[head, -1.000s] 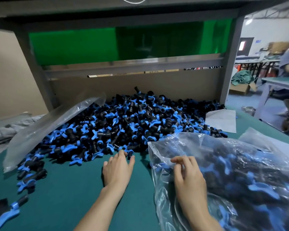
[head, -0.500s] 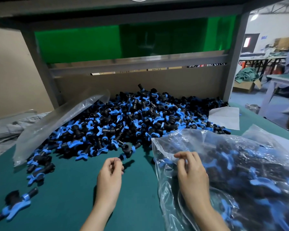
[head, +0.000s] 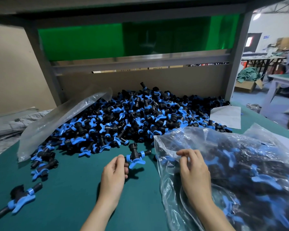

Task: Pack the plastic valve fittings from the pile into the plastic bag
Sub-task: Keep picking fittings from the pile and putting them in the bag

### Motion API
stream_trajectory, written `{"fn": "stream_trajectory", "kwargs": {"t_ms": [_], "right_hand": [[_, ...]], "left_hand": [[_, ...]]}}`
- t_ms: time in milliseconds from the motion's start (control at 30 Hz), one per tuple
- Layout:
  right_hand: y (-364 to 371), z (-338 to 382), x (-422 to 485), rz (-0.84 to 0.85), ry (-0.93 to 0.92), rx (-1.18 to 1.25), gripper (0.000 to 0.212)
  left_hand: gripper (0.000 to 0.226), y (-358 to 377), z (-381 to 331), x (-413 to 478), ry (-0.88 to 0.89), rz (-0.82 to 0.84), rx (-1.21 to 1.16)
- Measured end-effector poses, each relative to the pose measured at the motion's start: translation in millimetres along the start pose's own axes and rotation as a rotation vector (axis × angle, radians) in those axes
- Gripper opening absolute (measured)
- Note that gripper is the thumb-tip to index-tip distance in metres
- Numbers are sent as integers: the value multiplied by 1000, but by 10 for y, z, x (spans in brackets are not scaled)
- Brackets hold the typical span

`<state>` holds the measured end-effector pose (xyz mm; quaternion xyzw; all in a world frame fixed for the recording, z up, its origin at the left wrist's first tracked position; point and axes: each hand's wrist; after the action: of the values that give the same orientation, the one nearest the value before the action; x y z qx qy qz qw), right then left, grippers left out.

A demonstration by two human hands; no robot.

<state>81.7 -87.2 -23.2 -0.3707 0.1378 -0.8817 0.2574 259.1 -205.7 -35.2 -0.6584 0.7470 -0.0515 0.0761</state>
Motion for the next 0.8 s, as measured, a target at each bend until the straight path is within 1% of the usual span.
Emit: {"fn": "stream_trajectory", "kwargs": {"t_ms": [167, 300, 500, 700, 800], "right_hand": [[6, 3, 3, -6, 2, 5, 19], [1, 4, -4, -3, 2, 15, 18], [-4, 5, -8, -9, -2, 18, 20], [-6, 14, -8, -11, -5, 27, 18], [-7, 17, -9, -10, -8, 28, 18]], "left_hand": [[45, -13, -12, -5, -21, -9, -5], [44, -17, -20, -21, -12, 9, -28], [30, -19, -45, -49, 29, 81, -61], [15, -3, -46, -48, 43, 97, -75], [12, -2, -34, -35, 35, 102, -108]]}}
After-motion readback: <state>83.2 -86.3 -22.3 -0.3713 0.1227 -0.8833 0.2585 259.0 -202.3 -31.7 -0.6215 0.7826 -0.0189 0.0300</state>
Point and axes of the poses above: each hand's wrist, its own x-axis towards the middle knuckle, its own y-axis out of the palm, z = x × y, and after that the axes turned 11 degrees about -y, right-handed
